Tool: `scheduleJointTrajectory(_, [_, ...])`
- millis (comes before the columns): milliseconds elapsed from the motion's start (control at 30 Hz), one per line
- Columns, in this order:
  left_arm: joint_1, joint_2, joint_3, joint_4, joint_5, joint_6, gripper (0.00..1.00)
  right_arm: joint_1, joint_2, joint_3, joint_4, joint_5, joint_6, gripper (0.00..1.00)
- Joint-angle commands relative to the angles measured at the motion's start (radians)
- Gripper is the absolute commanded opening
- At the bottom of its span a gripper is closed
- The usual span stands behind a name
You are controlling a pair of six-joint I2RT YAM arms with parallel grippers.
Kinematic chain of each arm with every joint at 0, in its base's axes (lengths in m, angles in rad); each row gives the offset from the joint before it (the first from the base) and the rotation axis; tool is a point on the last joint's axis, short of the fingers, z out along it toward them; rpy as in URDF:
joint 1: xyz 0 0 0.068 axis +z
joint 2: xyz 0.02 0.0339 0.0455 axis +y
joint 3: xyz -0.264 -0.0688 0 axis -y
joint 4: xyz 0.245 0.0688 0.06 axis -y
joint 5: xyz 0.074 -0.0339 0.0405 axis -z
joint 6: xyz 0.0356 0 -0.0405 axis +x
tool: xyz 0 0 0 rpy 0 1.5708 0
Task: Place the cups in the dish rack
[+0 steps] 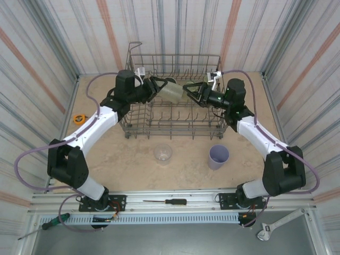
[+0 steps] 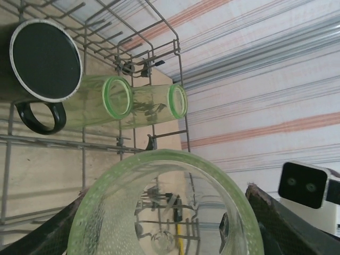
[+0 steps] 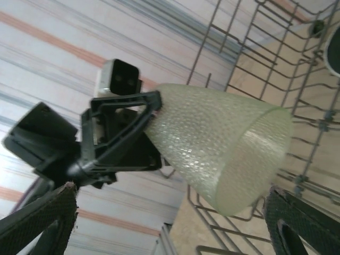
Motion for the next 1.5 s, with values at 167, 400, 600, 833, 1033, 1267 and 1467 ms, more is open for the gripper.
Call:
scheduleJointTrajectory(167, [-0.01,-0.065,0.098,-0.202,-0.181,0.247,0.0,-0.013,-0.082,-0.011,-0.271,0.093,-0.189,0.99])
scheduleJointTrajectory(400, [-0.014,-0.056,0.149,-0.284,-0.304,0.375,0.0,-0.014,-0.136,-0.018,-0.363,0.139,-0.253,0.99])
scheduleJointTrajectory(600, [-0.017,-0.033,0.178,-0.311,-0.372,0.459,0.0,-0.016,-0.164,-0.017,-0.405,0.162,-0.282,0.99])
scheduleJointTrajectory(833, [-0.027,0.009,0.205,-0.313,-0.439,0.531,0.0,-0.022,-0.185,-0.02,-0.438,0.176,-0.308,0.99])
scheduleJointTrajectory(1033, [-0.045,0.061,0.243,-0.317,-0.48,0.591,0.0,-0.034,-0.198,-0.024,-0.453,0.179,-0.32,0.99])
scheduleJointTrajectory(1267, [-0.07,0.124,0.283,-0.334,-0.54,0.625,0.0,-0.053,-0.204,-0.031,-0.455,0.171,-0.324,0.99])
scheduleJointTrajectory(1467, [-0.087,0.183,0.321,-0.341,-0.595,0.66,0.0,-0.065,-0.2,-0.035,-0.448,0.16,-0.324,0.99])
